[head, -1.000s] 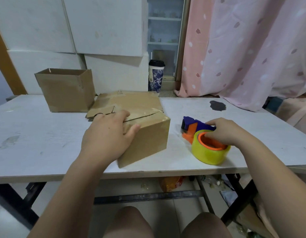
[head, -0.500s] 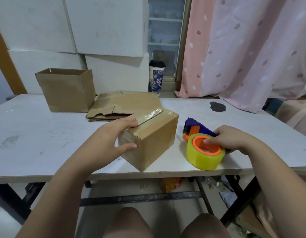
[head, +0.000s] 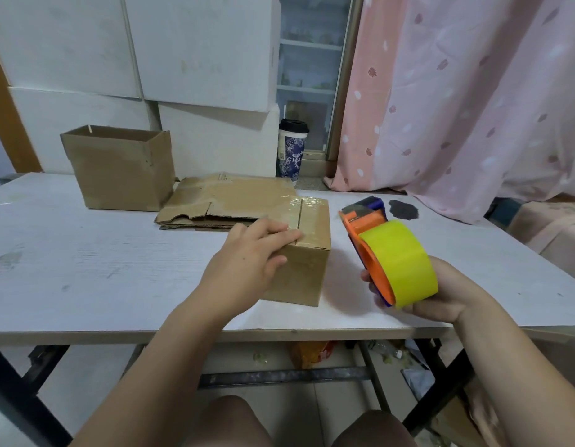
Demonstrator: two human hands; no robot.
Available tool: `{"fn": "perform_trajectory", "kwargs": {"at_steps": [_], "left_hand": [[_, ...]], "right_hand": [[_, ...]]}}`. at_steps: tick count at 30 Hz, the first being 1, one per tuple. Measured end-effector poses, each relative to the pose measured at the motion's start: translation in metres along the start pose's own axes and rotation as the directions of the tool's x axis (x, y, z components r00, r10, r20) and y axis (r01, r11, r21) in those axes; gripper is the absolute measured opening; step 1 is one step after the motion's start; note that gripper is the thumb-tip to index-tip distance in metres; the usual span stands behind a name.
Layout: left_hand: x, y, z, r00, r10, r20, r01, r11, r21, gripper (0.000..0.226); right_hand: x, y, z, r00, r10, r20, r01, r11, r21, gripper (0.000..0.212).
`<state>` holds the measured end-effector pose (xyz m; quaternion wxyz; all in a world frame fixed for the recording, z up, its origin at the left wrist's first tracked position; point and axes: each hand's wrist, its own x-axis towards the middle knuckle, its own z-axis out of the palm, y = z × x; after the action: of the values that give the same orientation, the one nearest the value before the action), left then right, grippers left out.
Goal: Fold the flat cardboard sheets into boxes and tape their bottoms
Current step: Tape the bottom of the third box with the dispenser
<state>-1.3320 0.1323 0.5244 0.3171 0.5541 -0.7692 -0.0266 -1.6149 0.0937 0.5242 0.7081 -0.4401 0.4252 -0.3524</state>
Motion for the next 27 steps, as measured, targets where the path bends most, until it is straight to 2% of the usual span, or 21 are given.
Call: {"fn": "perform_trajectory", "kwargs": {"at_steps": [4, 7, 9, 13, 15, 18, 21, 23, 25, 27], "left_hand": [[0.01, 0.008, 0.009, 0.999, -0.031, -0.021, 0.032, 0.998, 0.059, 0.041], [0.018, 0.011, 0.015, 0.999, -0.049, -0.01, 0.049, 0.999, 0.024, 0.041], [0.021, 0.01, 0.015, 0.998, -0.056, 0.012, 0.056, 0.998, -0.005, 0.041], [0.024, 0.009, 0.013, 0.999, -0.04, 0.027, 0.041, 0.998, -0.05, 0.036], [0.025, 0.009, 0.013, 0.999, -0.044, 0.011, 0.045, 0.99, -0.134, 0.034], [0.025, 0.007, 0.011, 0.999, -0.045, 0.003, 0.044, 0.968, -0.249, 0.035], [0.024, 0.008, 0.006, 0.992, -0.117, 0.036, 0.121, 0.901, -0.417, 0.025], [0.025, 0.006, 0.002, 0.987, -0.149, 0.057, 0.156, 0.836, -0.527, 0.027], [0.027, 0.006, -0.005, 0.985, -0.159, 0.073, 0.17, 0.769, -0.616, 0.034], [0.03, 0.011, -0.011, 0.977, -0.202, 0.062, 0.186, 0.686, -0.703, 0.035]], "right_hand": [[-0.006, -0.009, 0.01, 0.999, -0.037, 0.034, 0.034, 0.995, 0.091, 0.04], [-0.007, -0.018, 0.017, 0.997, -0.076, 0.028, 0.073, 0.992, 0.108, 0.055], [-0.006, -0.024, 0.022, 0.992, -0.124, 0.032, 0.12, 0.988, 0.099, 0.049], [0.0, -0.042, 0.034, 0.97, -0.236, -0.063, 0.234, 0.972, -0.038, 0.047], [0.004, -0.051, 0.042, 0.947, -0.293, -0.128, 0.278, 0.953, -0.124, 0.041], [0.01, -0.064, 0.05, 0.906, -0.395, -0.152, 0.352, 0.903, -0.248, 0.045], [0.011, -0.078, 0.057, 0.866, -0.485, -0.123, 0.419, 0.838, -0.35, 0.049], [0.014, -0.088, 0.06, 0.835, -0.537, -0.118, 0.45, 0.791, -0.414, 0.047], [0.019, -0.094, 0.064, 0.792, -0.597, -0.127, 0.48, 0.738, -0.474, 0.034], [0.025, -0.095, 0.07, 0.738, -0.668, -0.095, 0.508, 0.643, -0.573, 0.02]]}}
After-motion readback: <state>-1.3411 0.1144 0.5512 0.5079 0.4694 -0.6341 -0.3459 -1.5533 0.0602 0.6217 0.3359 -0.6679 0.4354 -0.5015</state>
